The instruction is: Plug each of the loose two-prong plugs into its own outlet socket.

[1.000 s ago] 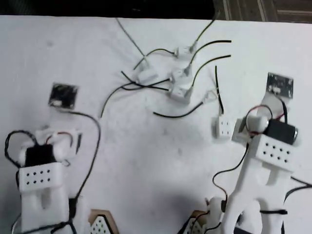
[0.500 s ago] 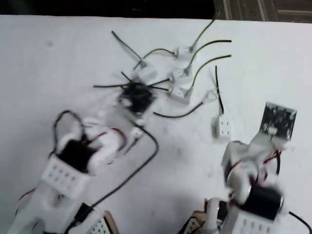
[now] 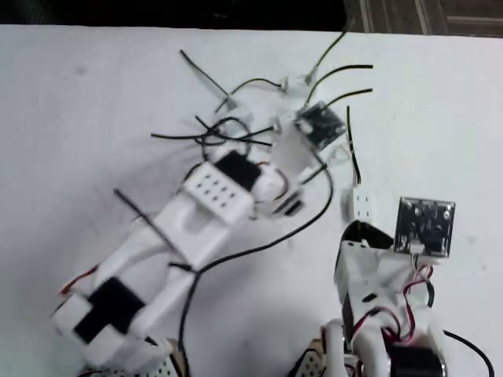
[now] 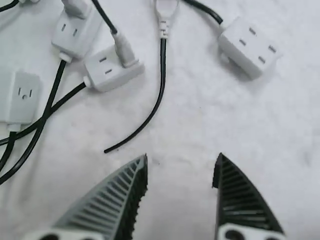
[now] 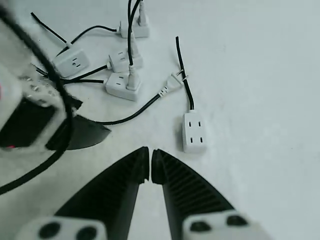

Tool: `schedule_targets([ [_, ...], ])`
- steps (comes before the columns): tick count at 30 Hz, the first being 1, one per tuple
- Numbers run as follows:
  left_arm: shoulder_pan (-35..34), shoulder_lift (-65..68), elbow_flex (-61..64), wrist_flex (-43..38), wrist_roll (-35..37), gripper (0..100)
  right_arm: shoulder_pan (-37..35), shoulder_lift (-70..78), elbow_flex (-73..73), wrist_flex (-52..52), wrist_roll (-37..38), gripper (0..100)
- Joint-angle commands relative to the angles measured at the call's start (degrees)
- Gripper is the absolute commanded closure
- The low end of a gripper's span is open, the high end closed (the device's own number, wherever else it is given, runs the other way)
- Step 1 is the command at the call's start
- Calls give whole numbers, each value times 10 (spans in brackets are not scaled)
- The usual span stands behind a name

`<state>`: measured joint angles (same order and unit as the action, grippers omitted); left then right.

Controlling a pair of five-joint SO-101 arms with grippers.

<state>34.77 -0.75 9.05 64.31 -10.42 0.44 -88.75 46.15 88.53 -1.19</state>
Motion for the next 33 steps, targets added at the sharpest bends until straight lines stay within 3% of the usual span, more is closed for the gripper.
schedule_targets([
  [1,15,79,-127,3,90,726,-5,-22,-33,2,-6,981],
  [8,34,197,-246,3,168,714,-5,-30,-74,2,-15,981],
  [18,93,350,-379,3,343,714,-6,-33,-76,2,-42,981],
  [25,93,464,-475,8,347,714,-6,-34,-76,2,-42,981],
  [33,117,541,-635,81,345,714,-6,-34,-75,2,-43,981],
])
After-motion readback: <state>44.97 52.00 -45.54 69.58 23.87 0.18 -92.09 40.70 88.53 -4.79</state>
